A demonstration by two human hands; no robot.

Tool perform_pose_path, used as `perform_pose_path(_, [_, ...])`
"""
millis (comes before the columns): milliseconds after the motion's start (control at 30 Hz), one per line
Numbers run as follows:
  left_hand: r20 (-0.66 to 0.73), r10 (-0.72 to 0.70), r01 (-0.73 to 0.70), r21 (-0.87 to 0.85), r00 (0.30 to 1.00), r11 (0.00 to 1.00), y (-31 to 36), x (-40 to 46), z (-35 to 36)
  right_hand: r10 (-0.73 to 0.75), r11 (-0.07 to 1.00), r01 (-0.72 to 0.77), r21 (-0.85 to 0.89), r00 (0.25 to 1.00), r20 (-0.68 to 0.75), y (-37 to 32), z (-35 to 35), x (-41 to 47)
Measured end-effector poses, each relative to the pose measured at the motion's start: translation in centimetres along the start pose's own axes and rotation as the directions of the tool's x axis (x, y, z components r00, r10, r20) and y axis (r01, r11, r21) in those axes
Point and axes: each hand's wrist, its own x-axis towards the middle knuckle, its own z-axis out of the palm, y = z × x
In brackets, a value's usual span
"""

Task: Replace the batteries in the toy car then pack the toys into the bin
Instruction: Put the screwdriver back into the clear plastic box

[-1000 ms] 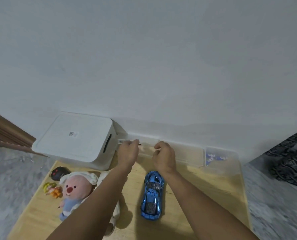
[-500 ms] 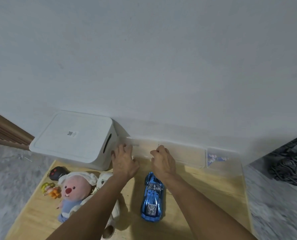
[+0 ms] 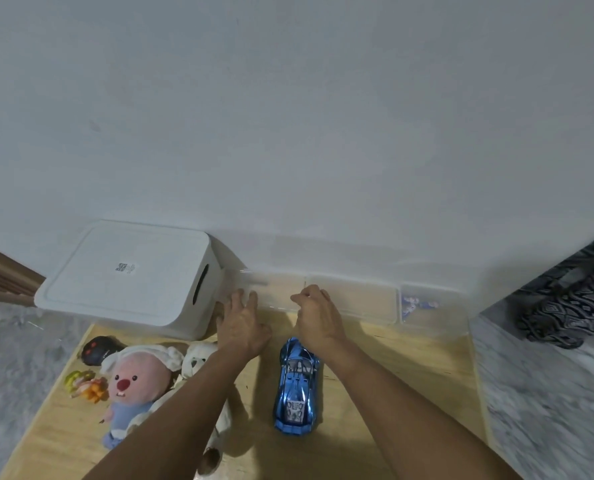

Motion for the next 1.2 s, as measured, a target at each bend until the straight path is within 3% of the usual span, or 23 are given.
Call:
perform_pose_path(133, [-0.06,0.048,-0.046,0.037,0.997,0.998,2.2,-0.4,0.2,0.152,0.98,-0.123,0.159,0.97,-0.189,2.4,-1.1,-1.5])
perform_pose_path(267, [-0.056,0.262,-0.26,0.046,0.963,0.965,6.1,-1.0,0.9,0.413,0.883,-0.319,0.344,0.875,-0.251,5.9,-3.0,-3.6])
perform_pose_path(400, [0.059,0.486,-0.489,0.161,0.872,0.857,10.0,-1.6,1.8,0.599,0.78,-0.466,0.418,0.749,-0.282,9.3,-3.8,-6.3])
perform_pose_path(567, [0.249,0.495,-0.546,0.213,0.832,0.811,11.8,-2.2,3.0,0.555,0.815,-0.44,0.377,0.78,-0.29,10.6,-3.8,-8.2])
perform_pose_path(733, [0.274,0.473,-0.536,0.238,0.837,0.81,11.6,-2.5,3.0,0.449,0.883,-0.375,0.283,0.85,-0.274,10.2,-3.2,-7.7])
perform_pose_path(1200, [0.312,0.482,-0.56,0.251,0.819,0.79,11.4,-2.3,3.4,0.438,0.893,-0.406,0.194,0.882,-0.173,10.6,-3.3,-7.7])
